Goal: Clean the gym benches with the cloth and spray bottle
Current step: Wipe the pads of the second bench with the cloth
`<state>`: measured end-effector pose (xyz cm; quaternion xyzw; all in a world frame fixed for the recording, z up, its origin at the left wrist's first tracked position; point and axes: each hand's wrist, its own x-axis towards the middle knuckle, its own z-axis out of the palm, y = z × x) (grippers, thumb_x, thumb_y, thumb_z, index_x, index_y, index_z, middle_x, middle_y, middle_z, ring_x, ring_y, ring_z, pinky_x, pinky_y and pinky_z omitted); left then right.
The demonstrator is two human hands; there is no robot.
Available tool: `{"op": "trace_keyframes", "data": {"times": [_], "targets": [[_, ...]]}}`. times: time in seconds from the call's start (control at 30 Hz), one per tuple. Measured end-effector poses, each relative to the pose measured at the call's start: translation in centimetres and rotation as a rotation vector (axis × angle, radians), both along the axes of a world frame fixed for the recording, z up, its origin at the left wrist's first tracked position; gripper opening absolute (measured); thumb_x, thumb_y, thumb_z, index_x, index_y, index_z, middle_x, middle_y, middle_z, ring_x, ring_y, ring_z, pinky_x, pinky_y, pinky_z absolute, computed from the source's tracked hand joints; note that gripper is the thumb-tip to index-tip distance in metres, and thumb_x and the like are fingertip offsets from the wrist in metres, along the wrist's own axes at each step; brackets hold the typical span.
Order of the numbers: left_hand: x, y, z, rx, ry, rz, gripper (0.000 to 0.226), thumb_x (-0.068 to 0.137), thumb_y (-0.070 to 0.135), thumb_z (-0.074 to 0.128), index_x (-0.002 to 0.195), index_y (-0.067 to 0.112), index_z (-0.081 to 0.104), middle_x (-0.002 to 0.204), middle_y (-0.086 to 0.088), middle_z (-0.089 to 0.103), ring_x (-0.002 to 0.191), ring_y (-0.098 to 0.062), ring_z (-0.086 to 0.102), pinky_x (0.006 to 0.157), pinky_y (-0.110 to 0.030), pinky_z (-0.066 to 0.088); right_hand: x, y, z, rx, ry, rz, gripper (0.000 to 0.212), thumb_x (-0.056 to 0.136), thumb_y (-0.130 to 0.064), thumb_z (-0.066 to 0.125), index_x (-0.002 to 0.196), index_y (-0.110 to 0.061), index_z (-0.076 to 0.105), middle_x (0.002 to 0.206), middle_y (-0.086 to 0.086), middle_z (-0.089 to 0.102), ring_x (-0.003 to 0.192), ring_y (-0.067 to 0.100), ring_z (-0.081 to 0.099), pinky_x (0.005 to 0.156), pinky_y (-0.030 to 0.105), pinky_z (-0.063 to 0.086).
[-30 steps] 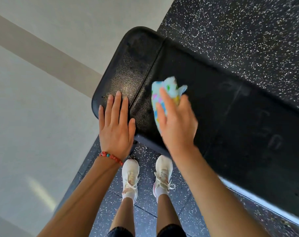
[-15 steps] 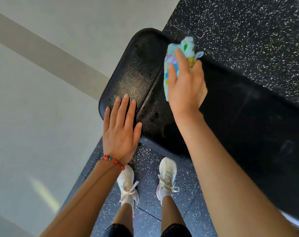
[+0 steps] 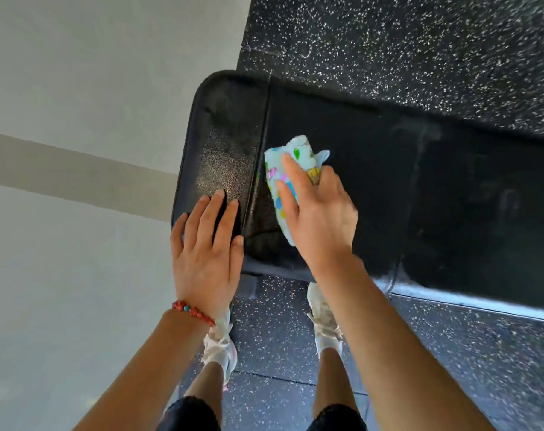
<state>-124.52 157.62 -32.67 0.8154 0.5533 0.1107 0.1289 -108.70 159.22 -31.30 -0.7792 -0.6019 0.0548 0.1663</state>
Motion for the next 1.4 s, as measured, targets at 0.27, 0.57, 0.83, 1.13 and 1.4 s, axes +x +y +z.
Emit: {"op": "trace_keyframes", "data": {"times": [0.27, 0.57, 0.83, 1.13, 1.4], "targets": [[2.8, 5.2, -0.8, 0.000, 0.008, -0.129, 0.047, 0.093, 0.026, 0.035, 0.135, 0.007, 0.042, 0.144, -0.017, 0.039, 0.134, -0.036, 0.032, 0.108, -0.053, 0.020, 4.2, 0.1, 0.1, -0.018, 0.013, -0.255, 0.034, 0.091, -0.028, 0.054, 0.123, -0.018, 0.058, 0.092, 0.023, 0.058, 0.073, 0.037, 0.058, 0.052, 0.038, 0.046], [3.0, 5.5, -1.8, 0.024, 0.063, -0.153, 0.049, 0.094, 0.028, 0.033, 0.139, 0.009, 0.035, 0.147, -0.014, 0.035, 0.136, -0.032, 0.027, 0.110, -0.051, 0.016, 0.2, -0.9, -0.1, 0.052, 0.065, -0.478, 0.029, 0.088, -0.026, 0.059, 0.115, -0.017, 0.065, 0.085, 0.021, 0.061, 0.067, 0.035, 0.060, 0.049, 0.033, 0.047], [3.0, 5.5, -1.7, 0.026, 0.077, -0.162, 0.049, 0.094, 0.026, 0.033, 0.140, 0.010, 0.034, 0.147, -0.014, 0.035, 0.136, -0.033, 0.027, 0.111, -0.050, 0.014, 4.1, -5.6, -0.1, 0.035, -0.035, -0.437, 0.028, 0.084, -0.023, 0.063, 0.111, -0.014, 0.068, 0.074, 0.021, 0.059, 0.056, 0.034, 0.059, 0.040, 0.029, 0.045], [3.3, 5.4, -1.4, 0.008, 0.088, -0.144, 0.051, 0.092, 0.026, 0.032, 0.140, 0.009, 0.035, 0.147, -0.014, 0.034, 0.137, -0.034, 0.025, 0.112, -0.049, 0.011, -1.1, -6.9, 0.0, 0.013, 0.112, -0.379, 0.030, 0.086, -0.027, 0.055, 0.110, -0.014, 0.068, 0.071, 0.017, 0.057, 0.055, 0.030, 0.057, 0.042, 0.028, 0.046], [5.7, 4.4, -0.3, 0.020, 0.027, -0.188, 0.051, 0.088, 0.023, 0.039, 0.136, 0.005, 0.040, 0.146, -0.017, 0.035, 0.136, -0.036, 0.027, 0.111, -0.050, 0.014, 5.9, -3.6, 0.3, -0.005, 0.038, -0.471, 0.030, 0.088, -0.025, 0.060, 0.117, -0.017, 0.064, 0.085, 0.024, 0.059, 0.069, 0.037, 0.059, 0.048, 0.034, 0.044]]}}
